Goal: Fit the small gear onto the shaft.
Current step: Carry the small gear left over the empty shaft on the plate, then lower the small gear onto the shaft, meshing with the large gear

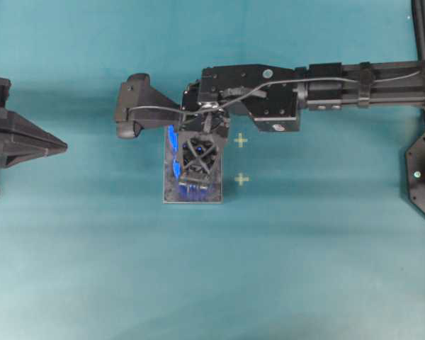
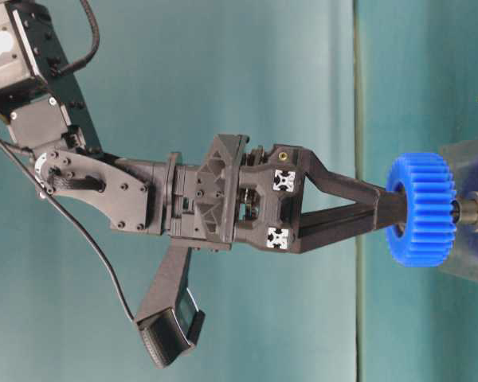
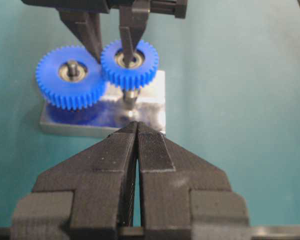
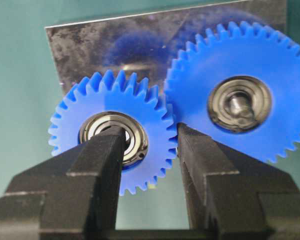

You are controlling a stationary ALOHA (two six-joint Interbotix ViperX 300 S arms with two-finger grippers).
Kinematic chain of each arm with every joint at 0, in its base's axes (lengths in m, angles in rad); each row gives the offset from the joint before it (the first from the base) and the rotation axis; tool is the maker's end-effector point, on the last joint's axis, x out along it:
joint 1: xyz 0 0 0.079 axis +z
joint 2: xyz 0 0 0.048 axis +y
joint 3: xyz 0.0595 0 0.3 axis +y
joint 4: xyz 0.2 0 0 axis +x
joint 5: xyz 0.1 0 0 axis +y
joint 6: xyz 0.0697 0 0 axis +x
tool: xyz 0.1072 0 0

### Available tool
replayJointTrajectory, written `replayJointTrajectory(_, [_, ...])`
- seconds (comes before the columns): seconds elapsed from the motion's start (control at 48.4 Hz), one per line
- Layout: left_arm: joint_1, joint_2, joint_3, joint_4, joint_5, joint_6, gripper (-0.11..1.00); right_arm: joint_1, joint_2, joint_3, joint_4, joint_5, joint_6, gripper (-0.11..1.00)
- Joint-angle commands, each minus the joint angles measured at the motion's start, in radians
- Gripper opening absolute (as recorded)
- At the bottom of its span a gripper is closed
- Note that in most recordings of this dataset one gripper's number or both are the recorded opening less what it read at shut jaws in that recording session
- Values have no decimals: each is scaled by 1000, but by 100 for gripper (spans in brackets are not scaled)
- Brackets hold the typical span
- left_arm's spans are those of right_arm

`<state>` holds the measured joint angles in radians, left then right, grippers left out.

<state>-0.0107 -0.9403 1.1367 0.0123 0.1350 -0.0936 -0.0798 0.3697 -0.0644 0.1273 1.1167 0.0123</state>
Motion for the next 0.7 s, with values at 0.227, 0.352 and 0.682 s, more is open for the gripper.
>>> replayJointTrajectory(0.227, [2, 3, -9, 3, -5, 0, 0, 6, -15, -21, 9, -3, -3, 35])
replayJointTrajectory(0.352, [2, 5, -9, 3, -5, 0, 0, 5, -14, -25, 8, -3, 3, 36])
replayJointTrajectory(0.682, [2, 5, -11, 3, -5, -2, 0, 0, -35, -28, 8, -20, 15, 57])
